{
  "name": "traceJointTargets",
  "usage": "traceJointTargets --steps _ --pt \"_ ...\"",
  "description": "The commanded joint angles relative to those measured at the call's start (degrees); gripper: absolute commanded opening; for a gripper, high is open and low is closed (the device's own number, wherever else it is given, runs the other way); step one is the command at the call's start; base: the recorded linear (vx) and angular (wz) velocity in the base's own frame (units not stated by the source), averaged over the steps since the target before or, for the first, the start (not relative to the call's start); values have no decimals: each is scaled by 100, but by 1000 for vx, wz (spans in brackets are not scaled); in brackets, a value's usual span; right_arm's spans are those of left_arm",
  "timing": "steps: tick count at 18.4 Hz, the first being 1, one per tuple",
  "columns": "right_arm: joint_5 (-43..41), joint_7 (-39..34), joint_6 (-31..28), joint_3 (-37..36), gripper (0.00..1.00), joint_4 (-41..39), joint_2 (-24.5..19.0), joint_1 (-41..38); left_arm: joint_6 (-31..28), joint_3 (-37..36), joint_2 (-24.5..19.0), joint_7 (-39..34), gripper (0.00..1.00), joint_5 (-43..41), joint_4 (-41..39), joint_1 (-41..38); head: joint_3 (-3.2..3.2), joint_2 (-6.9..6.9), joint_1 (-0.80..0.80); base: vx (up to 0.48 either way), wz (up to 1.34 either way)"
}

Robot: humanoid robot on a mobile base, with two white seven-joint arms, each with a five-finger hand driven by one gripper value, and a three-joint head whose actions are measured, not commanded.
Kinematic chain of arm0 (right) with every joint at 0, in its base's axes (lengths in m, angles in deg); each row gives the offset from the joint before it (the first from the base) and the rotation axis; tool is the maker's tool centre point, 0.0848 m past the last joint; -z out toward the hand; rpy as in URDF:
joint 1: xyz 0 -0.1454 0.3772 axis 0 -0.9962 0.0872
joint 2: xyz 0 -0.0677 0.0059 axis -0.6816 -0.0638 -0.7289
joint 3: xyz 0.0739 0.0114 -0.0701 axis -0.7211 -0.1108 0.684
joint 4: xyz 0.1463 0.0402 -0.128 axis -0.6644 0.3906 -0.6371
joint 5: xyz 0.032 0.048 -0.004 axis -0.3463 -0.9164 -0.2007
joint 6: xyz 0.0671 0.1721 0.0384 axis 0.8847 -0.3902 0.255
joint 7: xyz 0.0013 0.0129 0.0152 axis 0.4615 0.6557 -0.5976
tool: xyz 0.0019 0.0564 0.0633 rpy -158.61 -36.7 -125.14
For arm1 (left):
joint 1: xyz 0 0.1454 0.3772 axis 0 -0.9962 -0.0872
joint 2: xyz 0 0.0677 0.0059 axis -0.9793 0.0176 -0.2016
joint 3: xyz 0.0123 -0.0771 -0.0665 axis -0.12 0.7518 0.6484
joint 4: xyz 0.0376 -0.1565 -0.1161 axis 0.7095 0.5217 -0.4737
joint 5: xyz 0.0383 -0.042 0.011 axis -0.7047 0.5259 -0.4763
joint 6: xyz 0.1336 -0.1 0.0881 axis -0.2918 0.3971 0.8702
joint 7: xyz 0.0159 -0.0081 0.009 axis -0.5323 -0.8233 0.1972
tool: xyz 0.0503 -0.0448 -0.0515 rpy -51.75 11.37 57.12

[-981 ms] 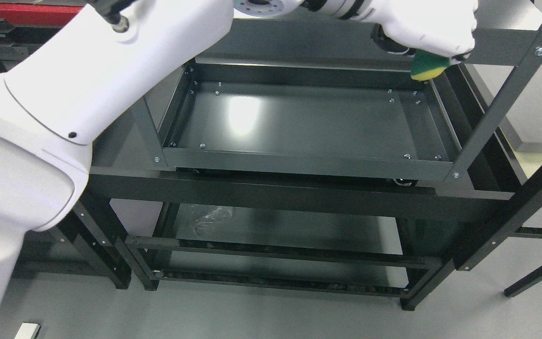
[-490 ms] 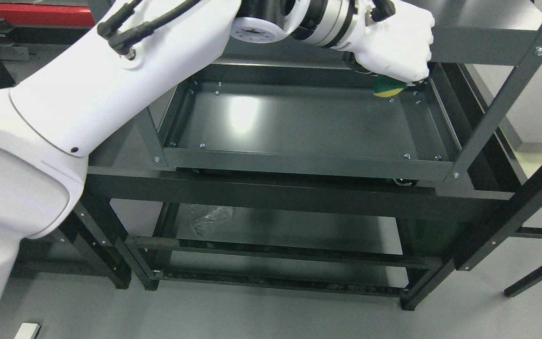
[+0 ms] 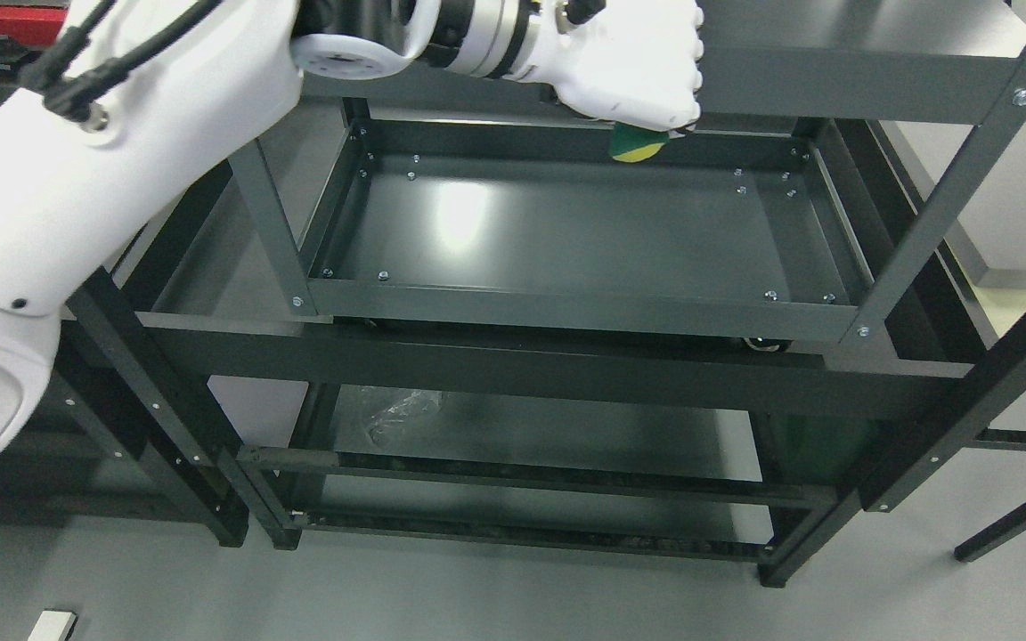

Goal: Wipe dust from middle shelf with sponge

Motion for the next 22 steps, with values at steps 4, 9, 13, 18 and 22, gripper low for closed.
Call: traceJointTargets --steps 4,9,13,18,22 --pt "0 10 -418 0 100 -100 100 0 -1 1146 -2514 60 1 366 -1037 -544 0 0 0 0 0" --pt "0 1 -418 0 100 -100 100 0 -1 1654 -3499 411 1 999 -1055 -1018 0 0 0 0 0" --pt "0 1 -418 0 100 -100 100 0 -1 2173 -4009 499 1 1473 -1072 -1361 0 0 0 0 0" --pt "0 1 -418 0 100 -100 100 0 -1 2737 -3345 403 1 3641 -1072 -1976 0 0 0 0 0" --pt "0 1 -418 0 100 -100 100 0 -1 2772 -1799 44 0 4946 -1195 -2310 0 0 0 0 0"
